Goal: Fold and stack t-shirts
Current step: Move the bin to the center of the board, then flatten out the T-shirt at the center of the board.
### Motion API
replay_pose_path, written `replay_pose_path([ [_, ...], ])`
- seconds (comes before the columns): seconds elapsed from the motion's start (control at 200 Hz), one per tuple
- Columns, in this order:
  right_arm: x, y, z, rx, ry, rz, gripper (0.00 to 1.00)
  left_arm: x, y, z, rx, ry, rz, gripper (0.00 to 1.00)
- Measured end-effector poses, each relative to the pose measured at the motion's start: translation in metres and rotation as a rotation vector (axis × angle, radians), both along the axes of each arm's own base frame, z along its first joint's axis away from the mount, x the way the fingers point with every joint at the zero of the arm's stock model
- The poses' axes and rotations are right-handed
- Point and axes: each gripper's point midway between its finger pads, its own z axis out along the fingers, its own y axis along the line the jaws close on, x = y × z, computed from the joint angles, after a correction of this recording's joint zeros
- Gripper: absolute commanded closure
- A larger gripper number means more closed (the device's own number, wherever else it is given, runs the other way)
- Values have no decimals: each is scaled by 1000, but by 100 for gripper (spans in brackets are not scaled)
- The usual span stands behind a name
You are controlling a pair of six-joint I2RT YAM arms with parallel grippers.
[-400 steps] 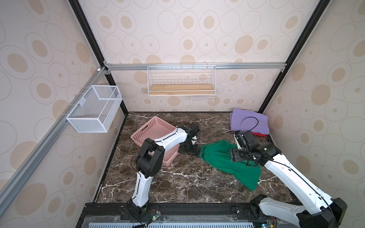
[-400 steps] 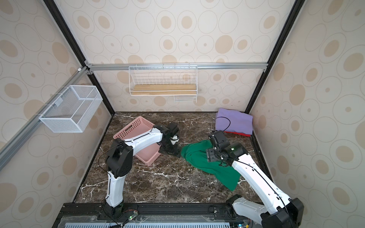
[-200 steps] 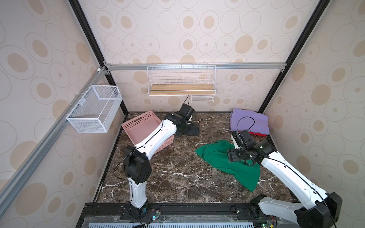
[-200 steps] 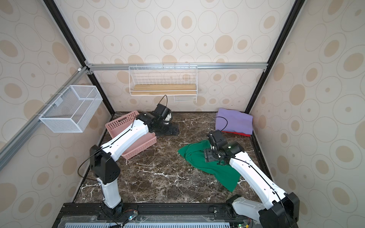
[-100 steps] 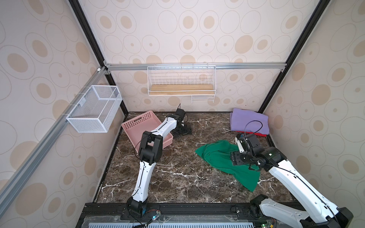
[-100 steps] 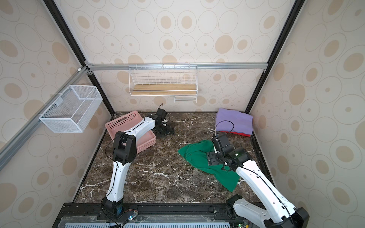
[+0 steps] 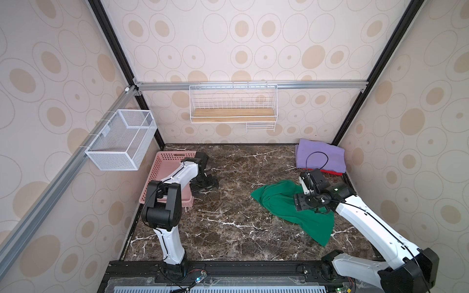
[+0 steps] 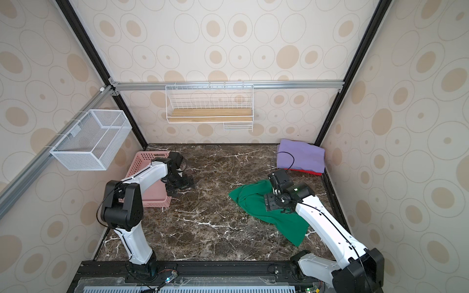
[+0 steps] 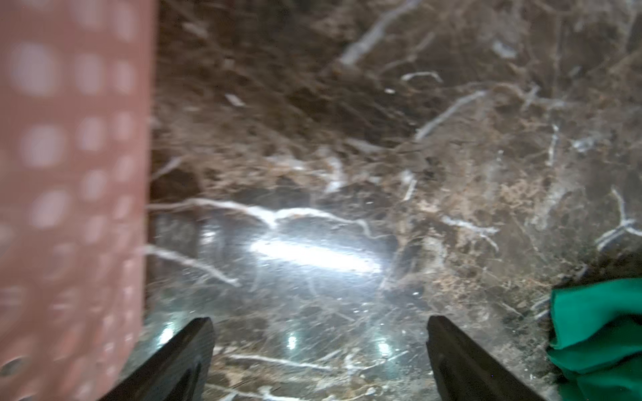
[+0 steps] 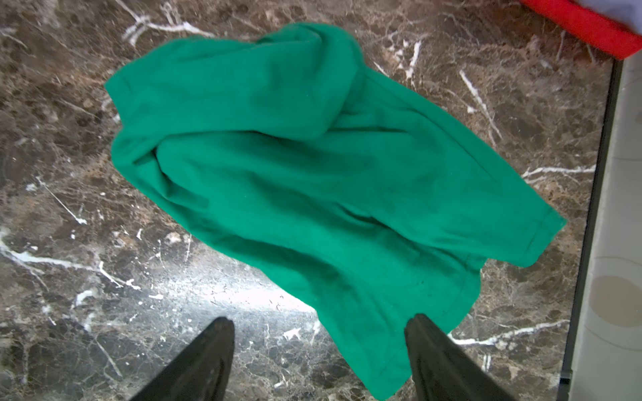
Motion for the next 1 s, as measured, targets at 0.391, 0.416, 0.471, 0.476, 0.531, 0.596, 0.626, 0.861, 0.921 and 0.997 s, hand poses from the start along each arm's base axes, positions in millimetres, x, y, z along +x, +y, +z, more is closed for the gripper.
replay_pose_path([
  [0.391,4,12,7,61,0,6,17,17,-61,32,-162,-92,-114,1],
  [0.416,4,13,6,62,4,5,17,21,-88,39,-208,-116,-144,1],
  [0.471,4,14,5,64,10,4,17,26,-137,50,-319,-163,-172,1],
  [0.476,5,14,5,63,11,4,17,27,-143,52,-334,-171,-172,1],
  [0.531,5,14,3,62,17,0,17,25,-187,59,-454,-181,-179,1],
  [0.596,5,14,2,60,22,-3,17,27,-221,60,-561,-170,-155,1],
  [0.626,5,14,1,60,23,-5,17,30,-231,56,-596,-158,-130,1],
  [0.861,-3,7,0,56,17,-19,17,35,-243,5,-693,-18,79,1],
  [0.921,-6,4,0,54,13,-24,17,31,-246,-4,-703,7,112,1],
  [0.997,-6,1,0,52,11,-31,17,22,-257,-14,-725,45,135,1],
])
